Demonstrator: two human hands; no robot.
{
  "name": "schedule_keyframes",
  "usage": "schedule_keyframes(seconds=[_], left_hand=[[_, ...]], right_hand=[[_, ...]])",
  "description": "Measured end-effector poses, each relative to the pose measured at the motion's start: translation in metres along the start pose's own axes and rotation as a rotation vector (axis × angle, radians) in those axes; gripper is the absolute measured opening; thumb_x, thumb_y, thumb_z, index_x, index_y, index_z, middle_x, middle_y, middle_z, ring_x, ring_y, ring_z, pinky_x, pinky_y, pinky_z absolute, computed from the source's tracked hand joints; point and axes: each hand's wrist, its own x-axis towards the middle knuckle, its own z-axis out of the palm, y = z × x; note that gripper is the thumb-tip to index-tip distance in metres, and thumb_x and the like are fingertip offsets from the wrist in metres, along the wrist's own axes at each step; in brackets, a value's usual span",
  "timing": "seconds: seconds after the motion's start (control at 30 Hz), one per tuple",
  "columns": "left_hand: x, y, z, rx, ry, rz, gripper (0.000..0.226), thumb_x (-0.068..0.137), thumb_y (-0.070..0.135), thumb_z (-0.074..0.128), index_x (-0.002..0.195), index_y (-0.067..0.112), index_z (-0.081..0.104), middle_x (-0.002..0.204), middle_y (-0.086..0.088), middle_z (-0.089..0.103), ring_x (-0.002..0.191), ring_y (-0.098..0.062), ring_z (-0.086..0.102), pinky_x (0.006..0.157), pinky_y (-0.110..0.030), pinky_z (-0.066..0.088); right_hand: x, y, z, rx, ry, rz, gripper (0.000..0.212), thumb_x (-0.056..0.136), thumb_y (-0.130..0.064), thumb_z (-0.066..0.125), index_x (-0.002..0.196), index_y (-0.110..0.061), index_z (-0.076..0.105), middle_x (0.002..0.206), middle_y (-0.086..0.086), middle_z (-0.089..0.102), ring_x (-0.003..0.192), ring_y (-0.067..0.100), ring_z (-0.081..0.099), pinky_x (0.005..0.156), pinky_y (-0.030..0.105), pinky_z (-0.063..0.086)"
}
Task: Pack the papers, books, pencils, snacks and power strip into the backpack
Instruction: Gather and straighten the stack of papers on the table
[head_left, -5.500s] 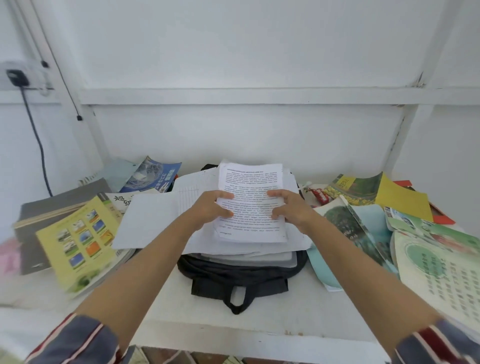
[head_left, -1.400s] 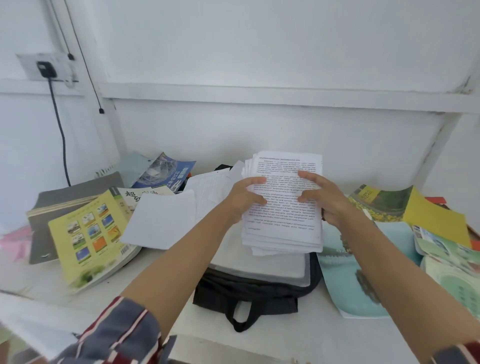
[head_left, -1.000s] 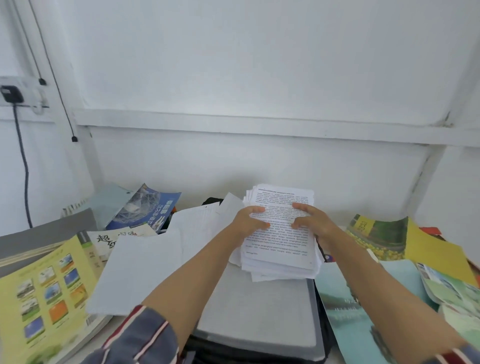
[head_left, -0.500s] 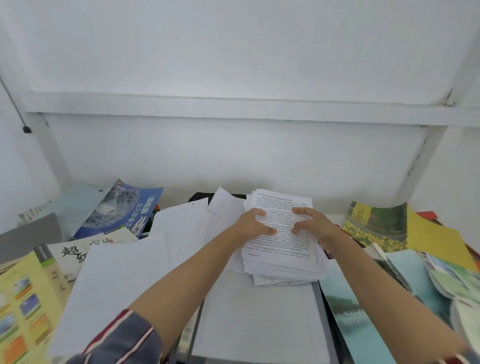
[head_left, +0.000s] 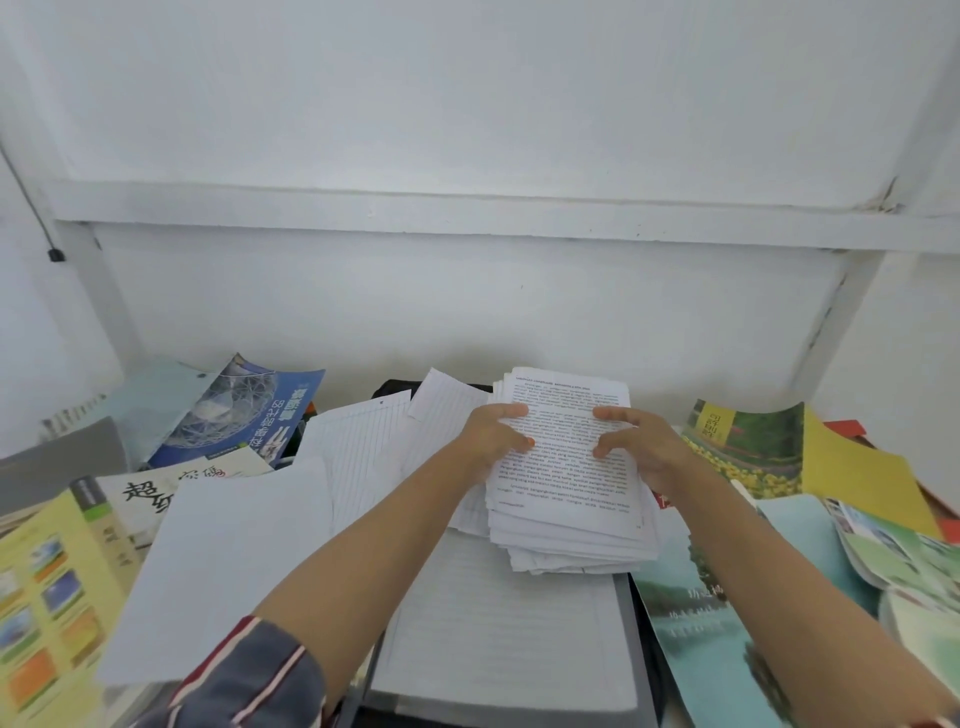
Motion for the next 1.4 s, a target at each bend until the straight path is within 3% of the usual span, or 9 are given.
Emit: schedule_keyframes(seconds=[0.17,0.3,0.37,0.47,0.53,0.77,0.87,1.03,1.4], left_hand=[[-0.010,0.024,-0.012,0.060,0.023,0.146,0.051,0.082,-0.018,0.054,0.126,0.007,0.053,0.139,-0.011,0.044,0.122,-0.027,0.048,0.089,-0.028,0.045],[-0.015,0.036,-0.030,0.086,0.060,0.221,0.052,0.082,-0.020,0.052,0.126,0.008,0.053,0.141,-0.011,0.044,0.125,-0.026,0.046,0.097,-0.029,0.043],[-0.018,0.039,-0.041,0.148,0.113,0.259,0.052,0.082,-0.019,0.053,0.126,0.009,0.054,0.141,-0.009,0.044,0.124,-0.023,0.046,0.098,-0.028,0.042],[-0.022,0.034,-0.059,0.254,0.195,0.261,0.051,0.083,-0.017,0.054,0.126,0.010,0.054,0.136,-0.008,0.046,0.097,-0.012,0.053,0.070,-0.012,0.047],[-0.022,0.024,-0.071,0.336,0.222,0.222,0.051,0.082,-0.015,0.056,0.125,0.010,0.054,0.136,-0.009,0.046,0.085,-0.008,0.051,0.057,-0.008,0.043],[-0.010,-0.004,-0.085,0.561,0.232,0.132,0.049,0.082,-0.005,0.060,0.125,0.016,0.054,0.132,-0.007,0.048,0.109,-0.021,0.051,0.088,-0.028,0.045],[-0.007,-0.005,-0.081,0.579,0.248,0.154,0.048,0.082,-0.009,0.057,0.124,0.014,0.054,0.131,-0.007,0.049,0.114,-0.023,0.051,0.087,-0.028,0.046],[-0.008,-0.005,-0.082,0.460,0.230,0.173,0.050,0.079,-0.017,0.053,0.120,0.012,0.058,0.131,-0.007,0.048,0.100,-0.017,0.049,0.064,-0.015,0.044],[-0.023,0.000,-0.074,0.322,0.212,0.262,0.051,0.078,-0.021,0.046,0.112,0.014,0.062,0.130,-0.005,0.049,0.083,-0.008,0.054,0.065,-0.021,0.046]], right_hand=[[-0.016,-0.026,0.015,-0.012,0.010,-0.073,0.056,0.069,0.021,0.059,0.115,-0.010,0.059,0.121,0.010,0.054,0.109,0.029,0.054,0.088,0.037,0.050],[-0.027,-0.042,0.037,-0.059,0.025,-0.170,0.058,0.070,0.022,0.057,0.119,-0.009,0.056,0.114,0.006,0.051,0.097,0.022,0.052,0.060,0.020,0.045],[-0.023,-0.042,0.049,-0.044,0.002,-0.201,0.057,0.069,0.023,0.057,0.115,-0.010,0.056,0.117,0.009,0.053,0.100,0.024,0.054,0.065,0.022,0.048],[-0.014,-0.031,0.067,0.031,-0.058,-0.174,0.056,0.068,0.026,0.057,0.111,-0.010,0.056,0.124,0.014,0.054,0.108,0.028,0.055,0.078,0.029,0.050],[-0.009,-0.019,0.081,0.035,-0.070,-0.141,0.057,0.069,0.026,0.056,0.114,-0.007,0.056,0.122,0.015,0.053,0.104,0.026,0.054,0.074,0.026,0.049],[0.011,0.023,0.107,-0.368,0.032,-0.051,0.058,0.074,0.008,0.060,0.126,-0.017,0.050,0.125,0.009,0.046,0.124,0.029,0.038,0.099,0.035,0.039],[0.012,0.024,0.111,-0.480,0.086,-0.039,0.061,0.074,0.004,0.061,0.130,-0.018,0.048,0.129,0.009,0.046,0.124,0.030,0.038,0.102,0.038,0.039],[0.010,0.021,0.110,-0.308,0.069,-0.043,0.062,0.073,0.013,0.059,0.129,-0.011,0.049,0.129,0.010,0.047,0.113,0.026,0.046,0.086,0.032,0.044],[-0.005,0.018,0.106,0.027,0.048,-0.018,0.056,0.077,0.018,0.053,0.126,-0.009,0.047,0.122,0.013,0.050,0.106,0.028,0.049,0.080,0.035,0.043]])
